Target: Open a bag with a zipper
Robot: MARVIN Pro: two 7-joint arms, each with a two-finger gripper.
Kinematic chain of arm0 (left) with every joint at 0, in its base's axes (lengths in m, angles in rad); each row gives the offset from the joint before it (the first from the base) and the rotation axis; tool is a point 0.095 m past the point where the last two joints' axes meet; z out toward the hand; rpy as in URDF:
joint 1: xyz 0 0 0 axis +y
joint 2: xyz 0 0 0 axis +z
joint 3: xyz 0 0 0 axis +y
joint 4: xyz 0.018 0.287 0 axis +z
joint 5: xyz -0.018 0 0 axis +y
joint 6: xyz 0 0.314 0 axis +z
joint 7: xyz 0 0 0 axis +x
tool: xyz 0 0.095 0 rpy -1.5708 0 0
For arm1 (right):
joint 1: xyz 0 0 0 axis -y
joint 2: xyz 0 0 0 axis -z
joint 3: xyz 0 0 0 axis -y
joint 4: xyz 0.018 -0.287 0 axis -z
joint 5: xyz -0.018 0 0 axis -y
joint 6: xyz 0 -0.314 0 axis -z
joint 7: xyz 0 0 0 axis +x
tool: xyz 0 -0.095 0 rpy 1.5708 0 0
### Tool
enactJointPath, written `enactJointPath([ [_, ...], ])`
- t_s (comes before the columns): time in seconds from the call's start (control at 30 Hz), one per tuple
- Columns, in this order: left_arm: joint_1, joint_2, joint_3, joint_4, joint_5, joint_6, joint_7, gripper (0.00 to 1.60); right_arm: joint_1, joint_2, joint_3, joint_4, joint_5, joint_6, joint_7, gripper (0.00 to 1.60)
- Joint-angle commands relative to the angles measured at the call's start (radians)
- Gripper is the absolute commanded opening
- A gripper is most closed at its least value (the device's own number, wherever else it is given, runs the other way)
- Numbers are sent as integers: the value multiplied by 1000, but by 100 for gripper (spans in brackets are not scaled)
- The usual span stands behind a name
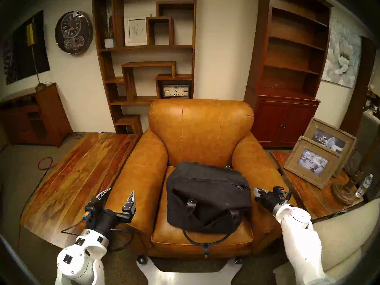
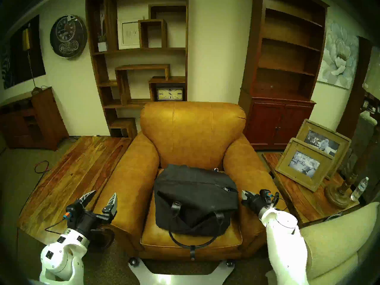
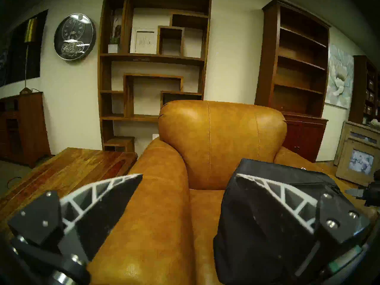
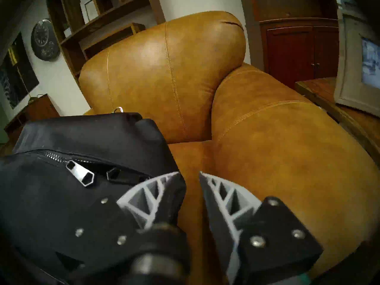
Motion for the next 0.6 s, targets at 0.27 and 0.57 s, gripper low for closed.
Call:
enactJointPath([
  [0.27,1,0,0,-21,1,-1,-1,160,34,-32,1,-32,60,-19,76,160],
  [0.57,1,0,0,-22,1,-1,-1,160,103,-36,-36,33,43,-15,70,160],
])
